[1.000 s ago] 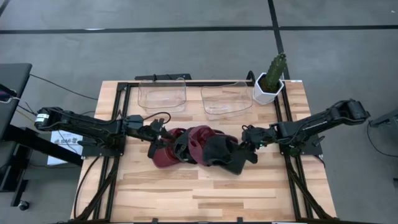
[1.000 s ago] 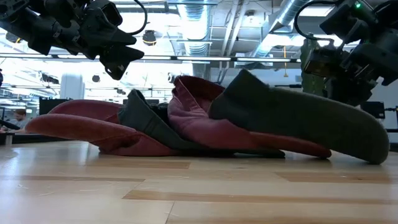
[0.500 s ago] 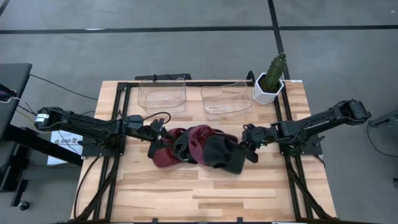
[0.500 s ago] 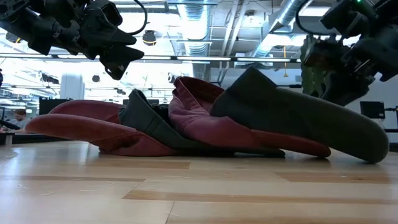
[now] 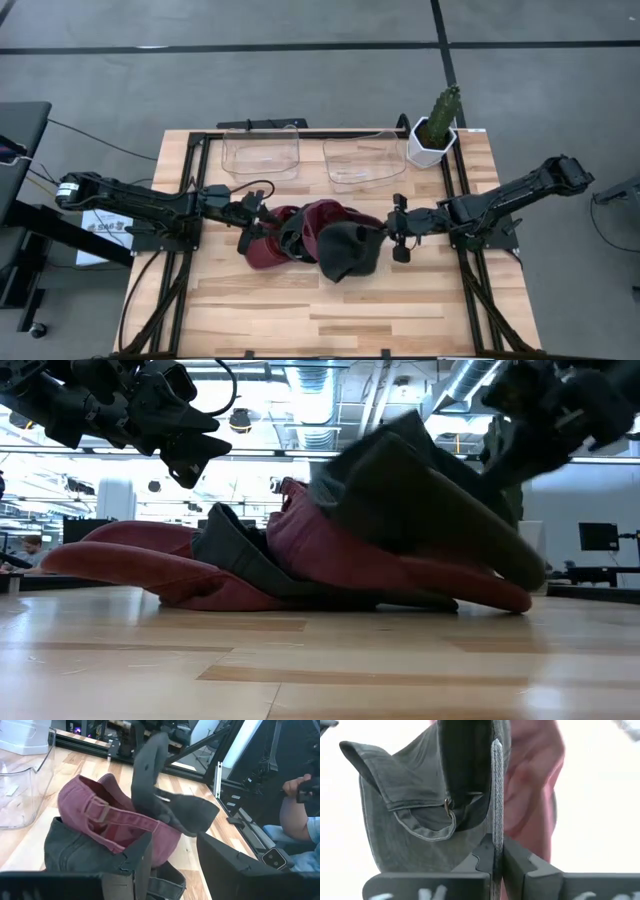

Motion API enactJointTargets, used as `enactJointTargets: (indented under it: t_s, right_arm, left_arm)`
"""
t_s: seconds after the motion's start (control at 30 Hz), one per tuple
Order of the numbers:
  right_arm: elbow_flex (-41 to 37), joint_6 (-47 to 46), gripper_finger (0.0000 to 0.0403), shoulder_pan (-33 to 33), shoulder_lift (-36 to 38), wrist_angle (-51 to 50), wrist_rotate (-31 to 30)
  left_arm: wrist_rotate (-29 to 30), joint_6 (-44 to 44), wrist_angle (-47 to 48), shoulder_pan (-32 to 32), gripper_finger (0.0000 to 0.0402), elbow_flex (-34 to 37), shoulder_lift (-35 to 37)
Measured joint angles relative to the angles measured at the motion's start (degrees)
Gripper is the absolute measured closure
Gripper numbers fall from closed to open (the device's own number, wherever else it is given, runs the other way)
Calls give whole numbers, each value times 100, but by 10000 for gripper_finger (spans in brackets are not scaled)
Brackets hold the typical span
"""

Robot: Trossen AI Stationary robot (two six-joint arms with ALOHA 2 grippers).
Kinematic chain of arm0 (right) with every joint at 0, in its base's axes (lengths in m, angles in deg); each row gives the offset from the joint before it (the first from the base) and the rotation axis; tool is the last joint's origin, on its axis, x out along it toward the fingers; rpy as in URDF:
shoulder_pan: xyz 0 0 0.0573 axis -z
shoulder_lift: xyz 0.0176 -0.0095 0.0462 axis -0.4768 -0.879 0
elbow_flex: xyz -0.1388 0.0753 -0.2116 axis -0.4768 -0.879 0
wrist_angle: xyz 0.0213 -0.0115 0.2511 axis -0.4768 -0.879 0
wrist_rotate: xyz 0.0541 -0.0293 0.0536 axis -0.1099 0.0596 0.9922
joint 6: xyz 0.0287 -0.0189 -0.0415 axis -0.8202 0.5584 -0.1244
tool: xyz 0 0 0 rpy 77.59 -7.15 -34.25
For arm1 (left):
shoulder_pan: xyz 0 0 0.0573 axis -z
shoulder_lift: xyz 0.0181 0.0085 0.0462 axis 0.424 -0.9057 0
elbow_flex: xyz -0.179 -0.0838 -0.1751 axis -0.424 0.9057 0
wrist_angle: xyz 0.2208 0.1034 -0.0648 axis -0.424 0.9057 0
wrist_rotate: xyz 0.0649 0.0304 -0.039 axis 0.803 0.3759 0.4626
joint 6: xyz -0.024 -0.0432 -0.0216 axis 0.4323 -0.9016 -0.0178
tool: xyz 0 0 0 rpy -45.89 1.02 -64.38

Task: Pick & Place hat
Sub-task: Put the black cap into the left transparent bin

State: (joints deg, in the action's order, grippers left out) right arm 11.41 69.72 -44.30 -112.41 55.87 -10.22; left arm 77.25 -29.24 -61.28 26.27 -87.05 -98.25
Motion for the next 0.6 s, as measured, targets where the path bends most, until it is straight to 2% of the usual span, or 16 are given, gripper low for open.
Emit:
enactJointTargets:
  t_s: [0.2,0.33,0.6]
  right_arm:
    - [220,166,398,-308,0,129,-709]
    - [246,293,389,-488,0,651,-1150]
    - [248,720,395,-723,-7,1524,-1156]
  left_arm:
    - [0,0,0,1,250,0,0]
    - [0,0,-38,1,250,0,0]
    - [0,98,-237,1,250,0,0]
